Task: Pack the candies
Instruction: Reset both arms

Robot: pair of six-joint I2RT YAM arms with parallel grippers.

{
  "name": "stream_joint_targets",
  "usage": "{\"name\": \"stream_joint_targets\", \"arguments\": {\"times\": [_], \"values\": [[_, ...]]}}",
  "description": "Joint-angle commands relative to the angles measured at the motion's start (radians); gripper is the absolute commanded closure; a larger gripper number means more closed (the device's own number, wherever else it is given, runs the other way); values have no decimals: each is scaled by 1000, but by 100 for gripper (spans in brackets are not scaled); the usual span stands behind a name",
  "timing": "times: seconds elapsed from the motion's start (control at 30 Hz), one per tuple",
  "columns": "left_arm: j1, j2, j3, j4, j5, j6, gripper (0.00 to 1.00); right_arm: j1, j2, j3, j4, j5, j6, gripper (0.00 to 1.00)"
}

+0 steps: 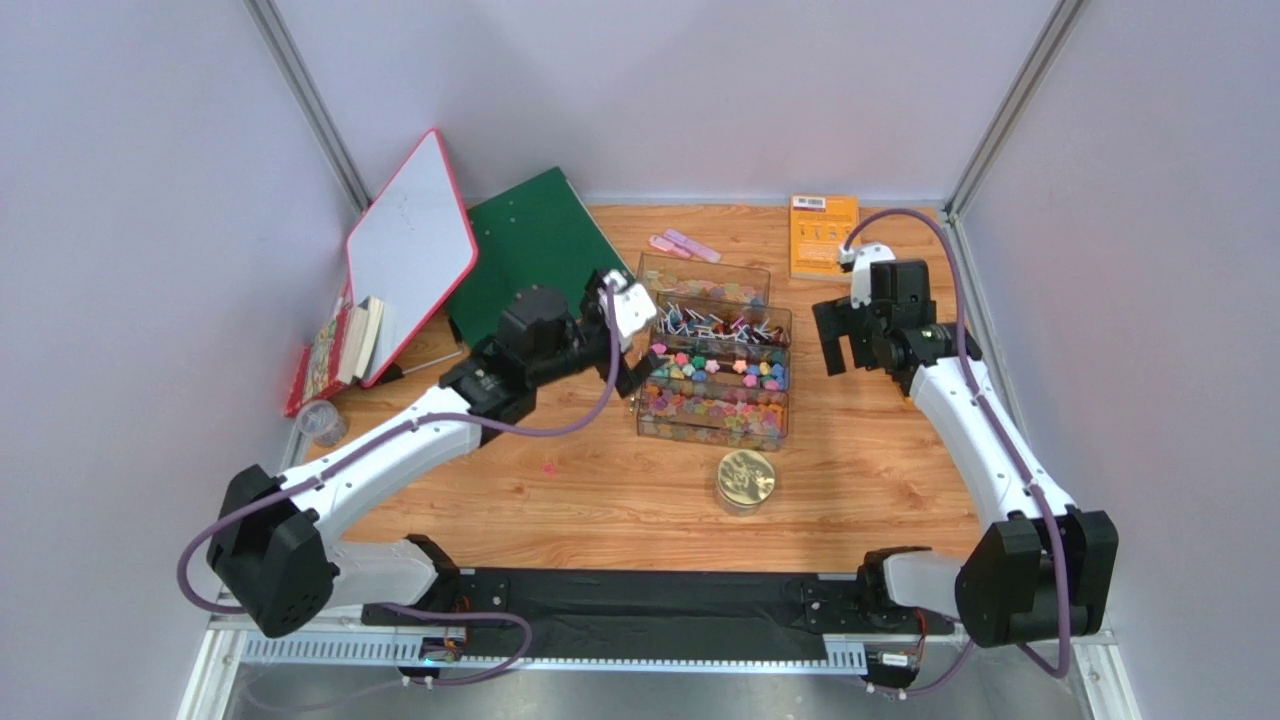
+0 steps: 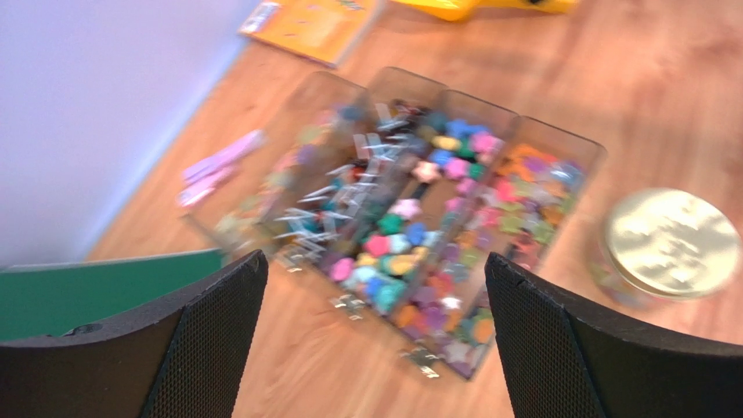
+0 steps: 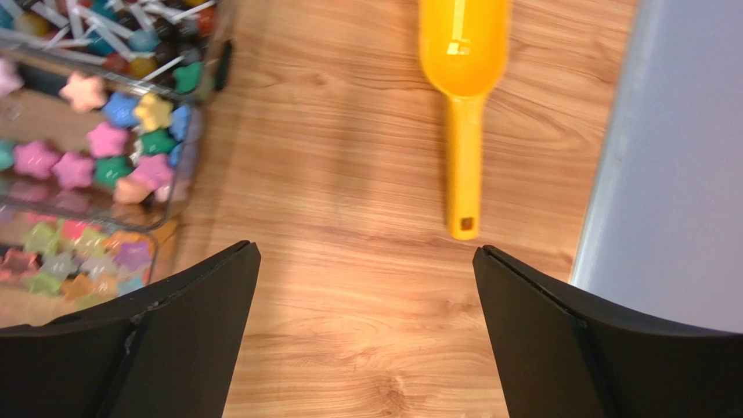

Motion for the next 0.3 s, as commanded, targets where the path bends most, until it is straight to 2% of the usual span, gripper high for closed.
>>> {"name": "stream_joint_targets", "arguments": {"times": [0.0,0.07,0.17,0.27], "values": [[113,-9,177,-366,-206,-71,0,-11,-96,-6,127,240,128,0],[222,-21,228,-434,-208,-149,0,-29,-122,-3,123,240,141,0],[346,-86,207,-486,-188,-198,0,-67,-145,-6,124,227,141,0],[368,-170,142,-462,-234,-154,0,-104,-177,-16,121,213,162,0]]}}
